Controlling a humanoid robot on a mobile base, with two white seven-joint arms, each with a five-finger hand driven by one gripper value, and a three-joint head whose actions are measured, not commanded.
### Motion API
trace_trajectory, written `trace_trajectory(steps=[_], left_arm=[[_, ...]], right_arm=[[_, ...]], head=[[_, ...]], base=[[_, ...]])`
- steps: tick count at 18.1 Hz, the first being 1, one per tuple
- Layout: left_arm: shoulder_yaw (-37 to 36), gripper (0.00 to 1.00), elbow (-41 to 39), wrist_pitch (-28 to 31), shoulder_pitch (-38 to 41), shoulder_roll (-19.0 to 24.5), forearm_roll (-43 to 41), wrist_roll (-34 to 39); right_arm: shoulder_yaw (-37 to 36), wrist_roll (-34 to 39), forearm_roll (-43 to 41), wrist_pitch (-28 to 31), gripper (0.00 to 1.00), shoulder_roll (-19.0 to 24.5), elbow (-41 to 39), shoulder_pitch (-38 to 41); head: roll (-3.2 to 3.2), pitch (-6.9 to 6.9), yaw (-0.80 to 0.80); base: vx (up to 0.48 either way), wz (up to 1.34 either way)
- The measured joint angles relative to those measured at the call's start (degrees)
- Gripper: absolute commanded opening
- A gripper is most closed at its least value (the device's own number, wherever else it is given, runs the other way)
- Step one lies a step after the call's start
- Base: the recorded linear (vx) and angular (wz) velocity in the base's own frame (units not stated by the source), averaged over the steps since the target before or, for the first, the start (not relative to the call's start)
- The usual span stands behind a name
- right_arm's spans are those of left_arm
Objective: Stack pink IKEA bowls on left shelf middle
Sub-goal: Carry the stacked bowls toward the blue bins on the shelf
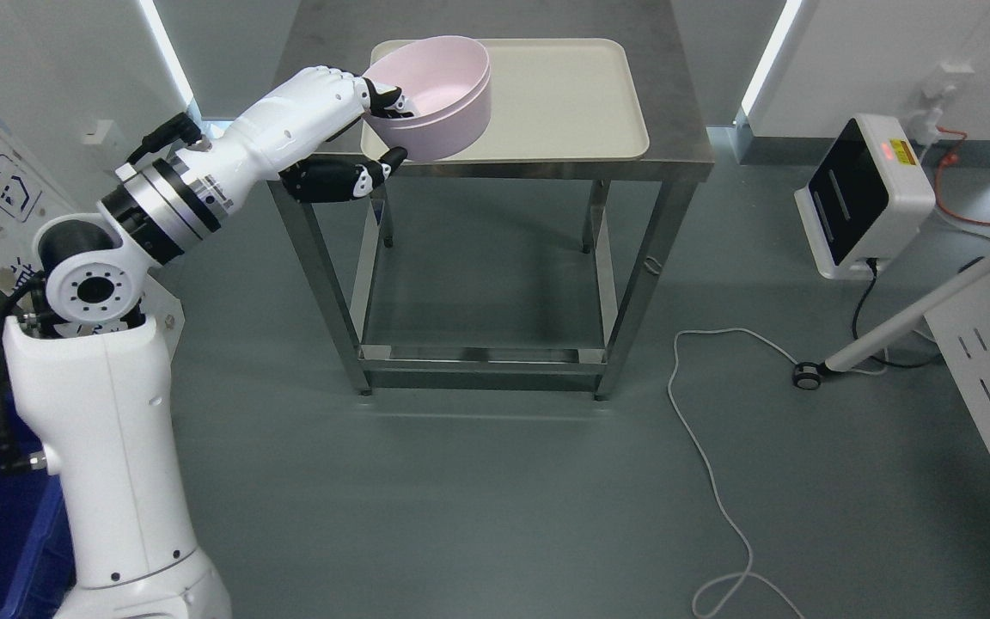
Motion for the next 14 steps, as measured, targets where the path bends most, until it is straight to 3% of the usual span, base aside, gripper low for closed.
trace_trajectory(steps=[7,14], left_arm=[[0.47,0.06,0.00,-0.14,0.05,0.00,2.42,-0.20],[1.36,0.06,0.00,-0.39,-0.40,0.00,3.82,-0.34]], right_arm=[[0.00,-0.01,3.77,-0.20,1.00,0.00,0.00,0.02],[0.00,-0.01,0.83,-0.25,1.00,0.00,0.00,-0.01]], head=[[0.00,0.00,0.00],[0.00,0.00,0.00]], base=[[-0.298,-0.10],[-0.262,0.75]])
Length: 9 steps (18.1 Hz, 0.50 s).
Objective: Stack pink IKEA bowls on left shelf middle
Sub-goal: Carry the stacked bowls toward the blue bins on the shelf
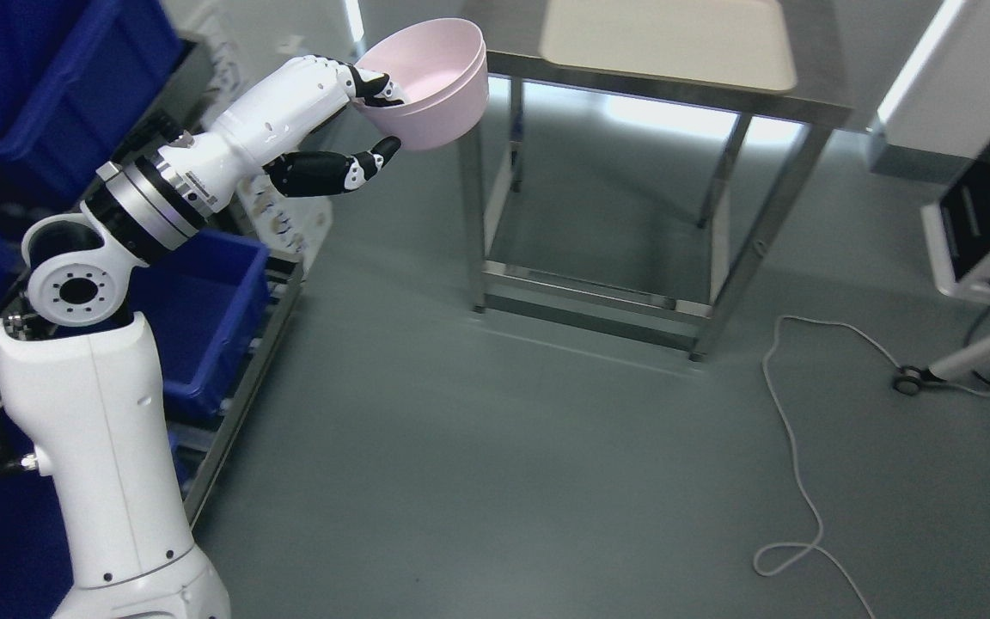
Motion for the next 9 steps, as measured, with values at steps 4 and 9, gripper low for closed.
trace_trajectory(steps=[4,9], left_arm=[[0.09,0.06,-0.04,-0.09,-1.46,0.00,0.24,0.00],[-2.00,0.06,-0.10,2.91,-8.09,0.02,-0.30,0.01]], right_arm=[[0.00,0.00,-0.44,-0.01,1.00,0.00,0.00,0.01],[0.00,0.00,-0.68,-0.02,1.00,0.00,0.00,0.00]], head=[[0.00,0.00,0.00],[0.00,0.00,0.00]], base=[[-0.259,0.98],[-0.226,1.13]])
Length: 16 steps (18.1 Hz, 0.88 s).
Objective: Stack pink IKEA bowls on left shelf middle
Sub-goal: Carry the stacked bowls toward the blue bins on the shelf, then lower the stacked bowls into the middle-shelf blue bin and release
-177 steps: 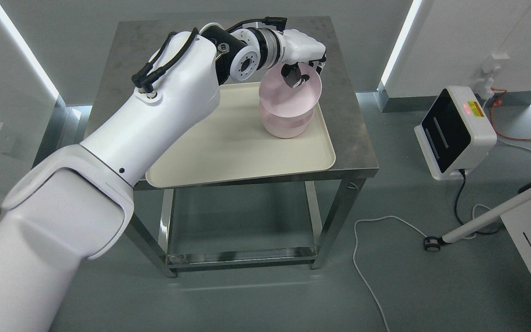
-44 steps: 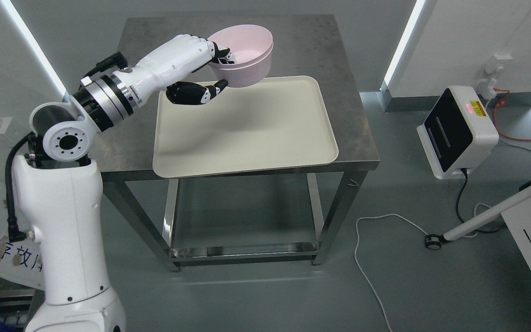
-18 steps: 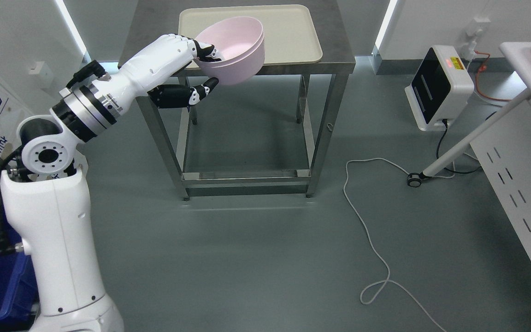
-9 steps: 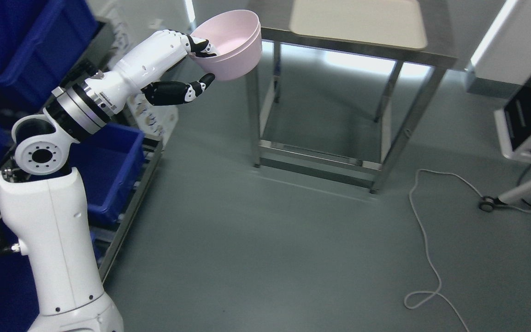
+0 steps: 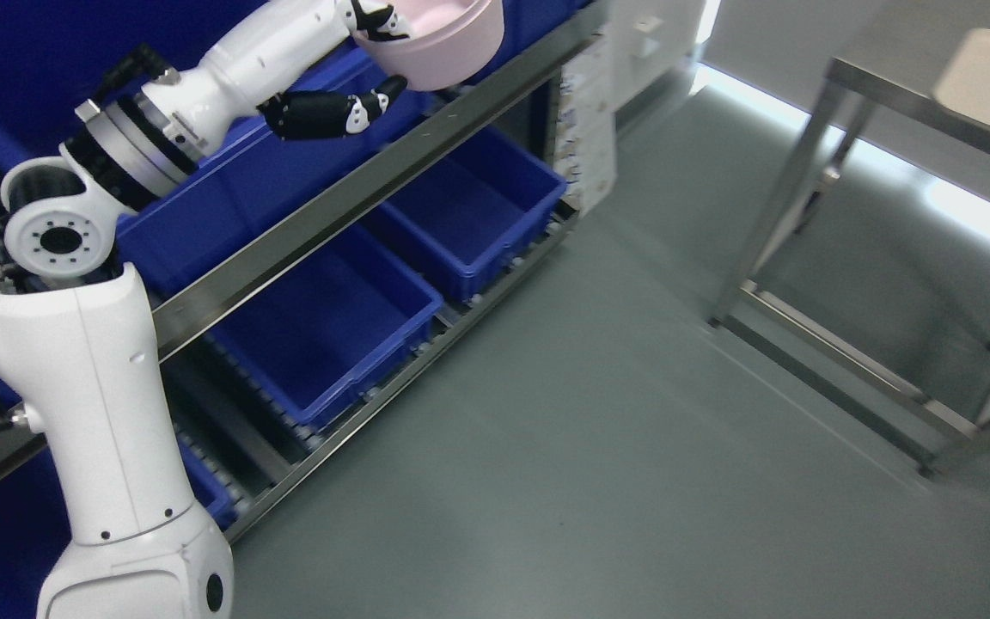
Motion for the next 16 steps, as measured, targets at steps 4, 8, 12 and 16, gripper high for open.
trace_trajectory(steps=[4,8,12,16], left_arm=[[-2.53,0.06,-0.02,2.86,-4.47,2.03,-1.73,-2.07],[-4.01,0.07,0.15,3.58,-4.59,5.24,-2.45,-5.04],[-4.19,0.07,1.77,3.67,-3.20,9.21,-2.83,-5.41],[-4.35,0.07,4.65,3.54,-2.27,12.21,-3.18,-4.72]], right_arm=[[0.00,0.00,-0.08,-0.01,1.00,0.00,0.00,0.00],[0.00,0.00,-0.12,-0.34,1.00,0.00,0.00,0.01],[0.00,0.00,-0.14,-0.13,1.00,0.00,0.00,0.00],[0.00,0.00,-0.15,0.00,1.00,0.00,0.00,0.01]], head=[[0.00,0.00,0.00],[0.00,0.00,0.00],[0.00,0.00,0.00],[0.00,0.00,0.00]], base=[[-0.184,1.04],[-0.099,0.73],[-0.049,0.62],[-0.017,0.42]])
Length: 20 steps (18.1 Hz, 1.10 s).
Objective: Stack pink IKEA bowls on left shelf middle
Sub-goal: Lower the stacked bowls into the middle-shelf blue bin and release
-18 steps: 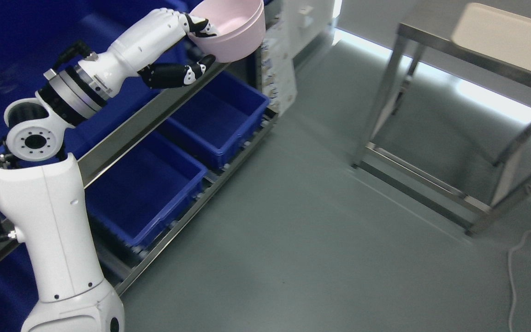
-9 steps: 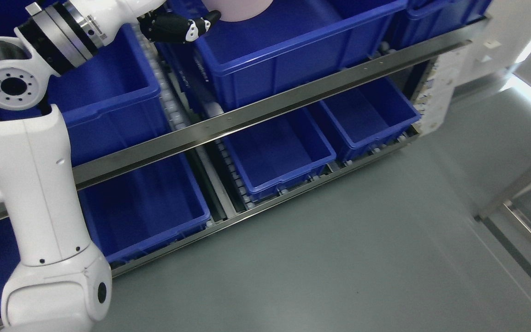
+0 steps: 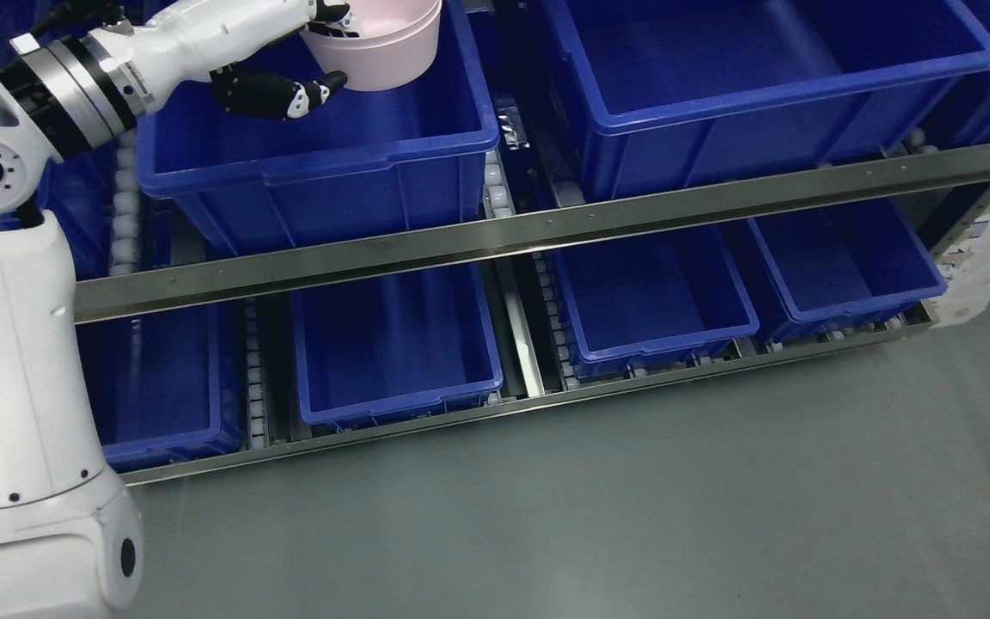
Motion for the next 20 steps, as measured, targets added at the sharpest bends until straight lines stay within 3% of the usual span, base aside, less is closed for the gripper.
trace_trajectory(steps=[9,11,14,17,20], left_arm=[[-4.65,0.07,6.30,-0.53,-0.21,3.66,-2.14,5.65],[-5.69,0.11,7.79,-0.55,-0.44,4.27,-2.78,6.14],[-6.72,0.25,9.54,-0.65,-0.76,4.84,-3.27,6.71],[-7.49,0.47,11.09,-0.68,-1.84,5.33,-3.52,7.97],[-8.03,0.57,12.28,-0.66,-3.13,5.68,-3.64,8.53]], right_arm=[[0.00,0.00,-0.01,0.04,1.00,0.00,0.00,0.01],[0.00,0.00,-0.01,0.04,1.00,0.00,0.00,-0.01],[0.00,0.00,-0.01,0.04,1.00,0.00,0.00,-0.02],[0.00,0.00,-0.01,0.04,1.00,0.00,0.00,0.01],[0.00,0.00,-0.01,0.04,1.00,0.00,0.00,0.01]], head=[[0.00,0.00,0.00],[0.00,0.00,0.00],[0.00,0.00,0.00],[0.00,0.00,0.00],[0.00,0.00,0.00]], base=[[0.014,0.05],[0.010,0.03],[0.014,-0.04],[0.006,-0.08],[-0.023,-0.07]])
